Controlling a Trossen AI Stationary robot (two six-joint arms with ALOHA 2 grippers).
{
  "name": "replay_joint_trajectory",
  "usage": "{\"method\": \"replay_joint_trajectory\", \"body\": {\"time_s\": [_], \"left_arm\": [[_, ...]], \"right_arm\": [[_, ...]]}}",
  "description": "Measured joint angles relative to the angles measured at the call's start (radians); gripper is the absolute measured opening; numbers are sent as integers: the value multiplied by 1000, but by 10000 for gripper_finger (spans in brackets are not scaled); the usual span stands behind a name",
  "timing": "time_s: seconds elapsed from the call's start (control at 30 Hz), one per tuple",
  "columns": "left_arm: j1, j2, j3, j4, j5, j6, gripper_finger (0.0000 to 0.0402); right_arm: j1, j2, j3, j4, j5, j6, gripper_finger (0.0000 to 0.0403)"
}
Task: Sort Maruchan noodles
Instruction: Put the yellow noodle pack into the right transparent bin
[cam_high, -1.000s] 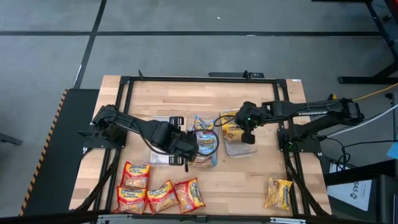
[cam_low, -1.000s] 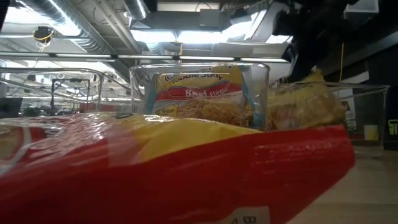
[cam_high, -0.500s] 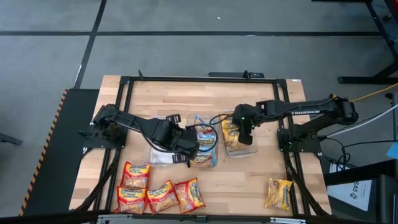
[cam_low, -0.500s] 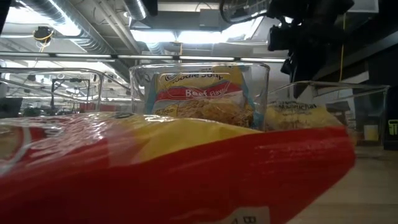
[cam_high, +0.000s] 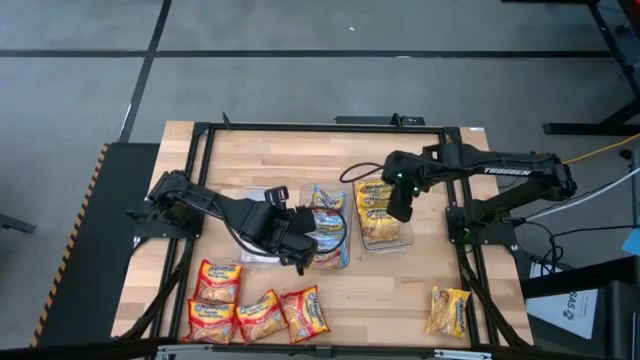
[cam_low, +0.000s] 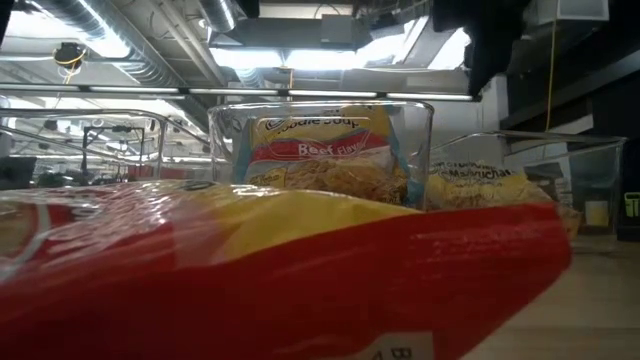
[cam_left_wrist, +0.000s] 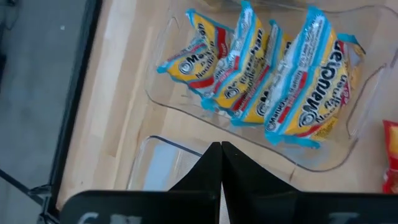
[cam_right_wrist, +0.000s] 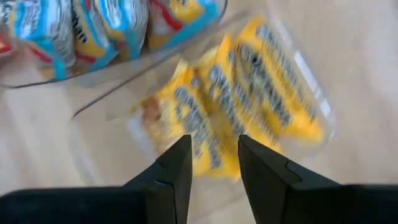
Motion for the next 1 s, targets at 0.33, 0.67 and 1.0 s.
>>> {"method": "replay_joint_trajectory", "body": {"time_s": [0.33, 0.67, 1.0], "left_arm": [[-37, 0, 0, -31, -2, -2, 0], [-85, 0, 0, -31, 3, -1, 0], [-105, 0, 0, -31, 3, 3, 0]], "right_arm": [[212, -5, 21, -251, -362, 311, 129], [836, -6, 20, -197, -34, 1061, 129], [1136, 167, 20, -203, -18, 1514, 129]]}}
